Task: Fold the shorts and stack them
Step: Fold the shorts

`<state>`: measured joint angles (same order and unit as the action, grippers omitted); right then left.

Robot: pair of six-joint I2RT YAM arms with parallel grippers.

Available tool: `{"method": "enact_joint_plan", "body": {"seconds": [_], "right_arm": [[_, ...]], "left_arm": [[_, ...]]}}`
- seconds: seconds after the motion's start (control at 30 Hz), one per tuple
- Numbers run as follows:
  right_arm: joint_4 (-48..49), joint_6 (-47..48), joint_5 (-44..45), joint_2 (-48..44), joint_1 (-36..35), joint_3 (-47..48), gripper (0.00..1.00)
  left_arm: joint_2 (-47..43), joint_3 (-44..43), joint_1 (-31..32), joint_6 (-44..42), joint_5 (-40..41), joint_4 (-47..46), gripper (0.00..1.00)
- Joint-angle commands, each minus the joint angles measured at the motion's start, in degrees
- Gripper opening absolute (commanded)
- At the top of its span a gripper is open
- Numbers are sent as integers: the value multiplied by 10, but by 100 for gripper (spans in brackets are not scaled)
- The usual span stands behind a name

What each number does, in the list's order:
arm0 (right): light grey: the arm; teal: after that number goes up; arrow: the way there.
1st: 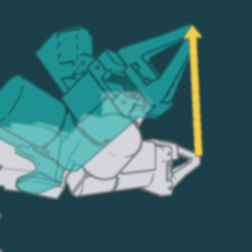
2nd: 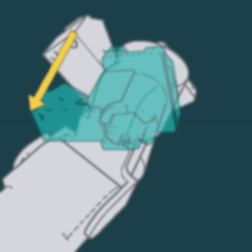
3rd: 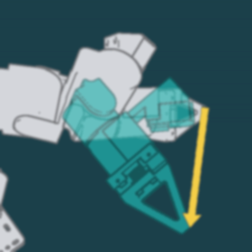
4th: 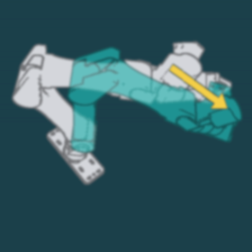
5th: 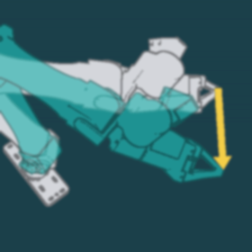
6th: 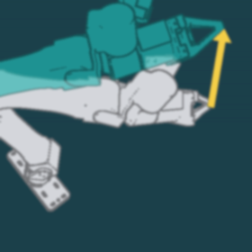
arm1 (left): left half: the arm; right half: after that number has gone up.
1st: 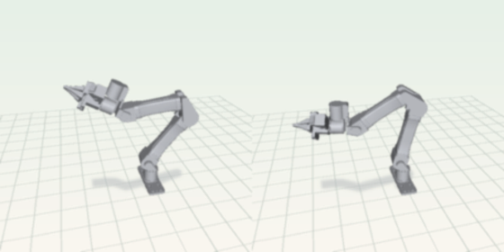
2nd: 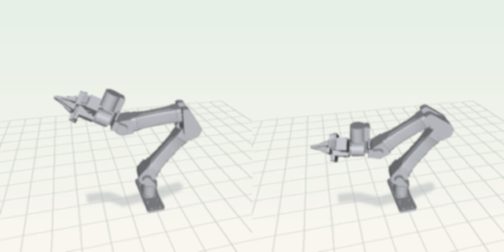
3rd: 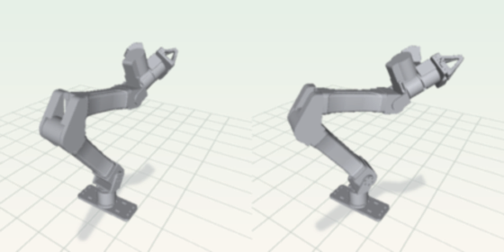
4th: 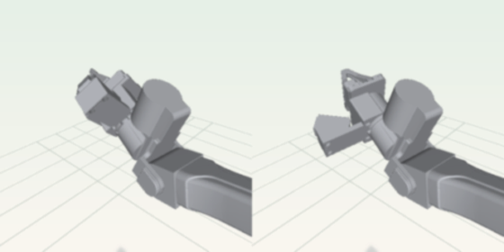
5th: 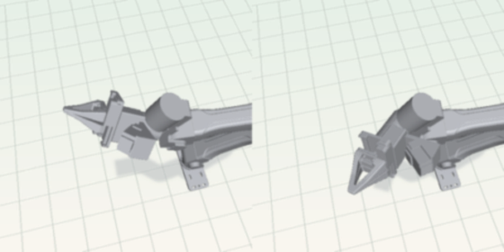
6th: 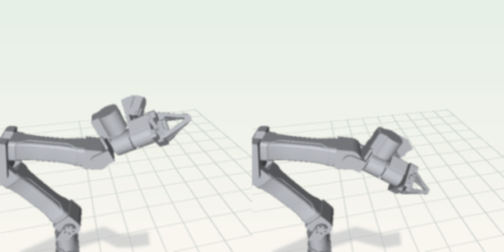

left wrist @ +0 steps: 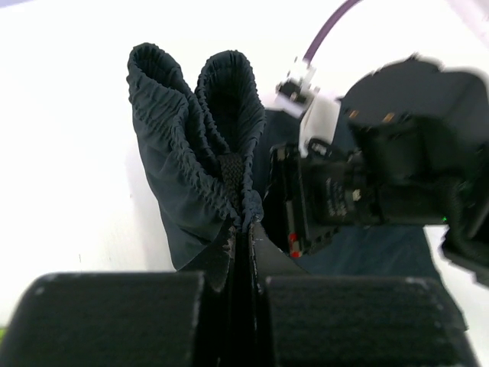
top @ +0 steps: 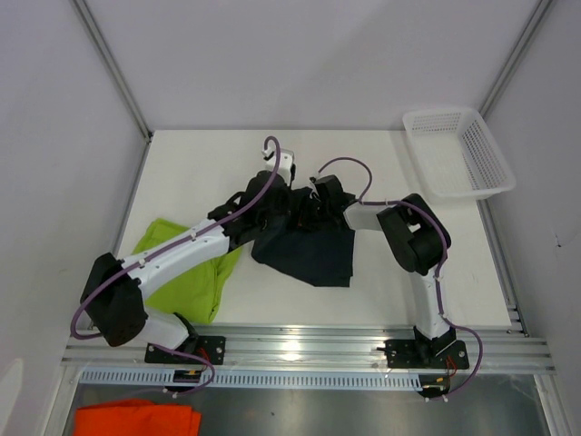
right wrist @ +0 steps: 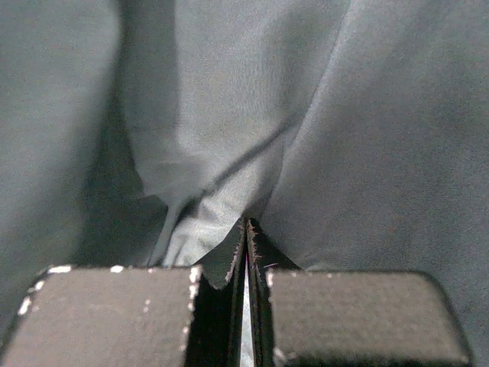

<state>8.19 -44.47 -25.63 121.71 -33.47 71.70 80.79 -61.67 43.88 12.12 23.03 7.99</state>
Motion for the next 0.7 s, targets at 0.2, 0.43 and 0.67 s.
{"method": "enact_joint_plan", "body": {"seconds": [0.2,0.43,0.67], "right_arm": [[-8,-12,2,21,0,20,3],[3,-26,-10,4,10,20,8],[-39,-18,-9,-60,33,37,22]], "left_arm": [[23,-78,37,7,17,-7,2],[44,-84,41,2,34,-1,2],[52,-86,41,1,38,2,2]]}}
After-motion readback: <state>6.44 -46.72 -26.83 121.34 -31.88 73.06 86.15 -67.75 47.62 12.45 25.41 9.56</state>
